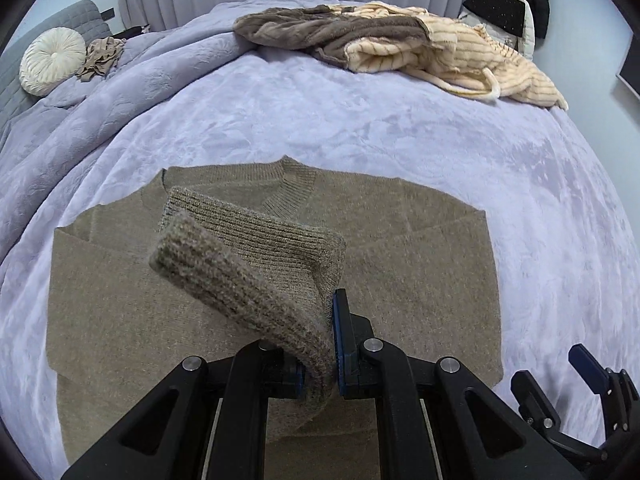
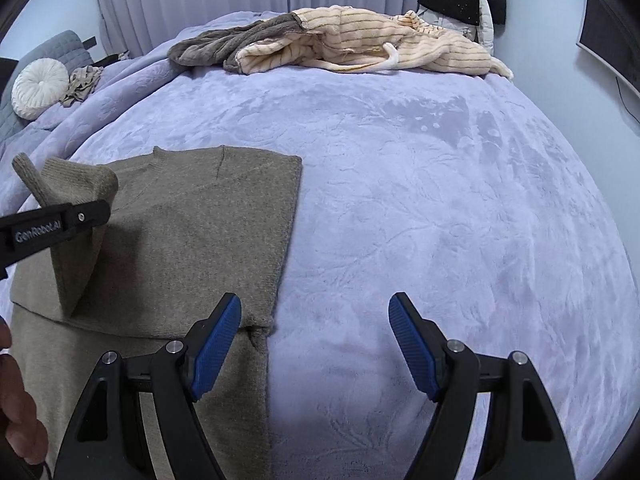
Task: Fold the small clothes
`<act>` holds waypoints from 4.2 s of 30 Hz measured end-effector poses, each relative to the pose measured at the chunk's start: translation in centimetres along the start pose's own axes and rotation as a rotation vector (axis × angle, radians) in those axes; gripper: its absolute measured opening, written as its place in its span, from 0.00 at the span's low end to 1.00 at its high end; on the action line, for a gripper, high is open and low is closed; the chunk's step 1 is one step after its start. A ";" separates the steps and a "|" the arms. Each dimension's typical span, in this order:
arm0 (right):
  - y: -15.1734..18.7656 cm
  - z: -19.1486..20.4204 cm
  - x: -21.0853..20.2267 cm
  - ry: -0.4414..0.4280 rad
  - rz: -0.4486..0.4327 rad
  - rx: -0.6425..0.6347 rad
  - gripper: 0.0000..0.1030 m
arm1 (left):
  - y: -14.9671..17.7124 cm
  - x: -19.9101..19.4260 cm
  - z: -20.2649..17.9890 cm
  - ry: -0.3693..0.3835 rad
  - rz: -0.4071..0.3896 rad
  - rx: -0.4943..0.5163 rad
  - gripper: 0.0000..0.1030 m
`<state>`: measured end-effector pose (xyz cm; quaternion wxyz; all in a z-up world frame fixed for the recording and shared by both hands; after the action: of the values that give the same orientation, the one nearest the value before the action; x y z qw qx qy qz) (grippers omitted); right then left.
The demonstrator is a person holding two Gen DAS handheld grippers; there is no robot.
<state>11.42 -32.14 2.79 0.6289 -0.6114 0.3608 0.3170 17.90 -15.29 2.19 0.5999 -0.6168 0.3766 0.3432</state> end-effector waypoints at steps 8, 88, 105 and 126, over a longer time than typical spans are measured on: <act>1.4 -0.7 0.8 -0.013 0.020 0.015 0.77 | 2.1 2.9 -1.1 0.055 0.081 0.028 0.60; 1.8 13.2 0.7 -0.070 0.029 -0.128 0.73 | 9.1 -0.4 15.3 0.051 0.068 0.048 0.94; 12.5 14.9 -2.2 -0.017 0.133 -0.276 0.77 | 19.4 -4.2 16.0 0.027 0.127 0.115 0.94; 23.2 16.8 -9.6 -0.140 0.074 -0.488 0.81 | 30.3 -11.0 14.0 0.085 0.119 0.237 0.98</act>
<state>-12.12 -13.74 -1.78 0.4743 -0.7079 0.2513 0.4591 -13.49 -0.67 -3.40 0.6307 -0.5322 0.4755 0.3046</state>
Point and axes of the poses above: each gripper's, at about its wrist camera, not at the fingertips, and x roughly the way its jaws point, z to its left, y to its underside, the point moved 6 cm from there along x, roughly the way its jaws point
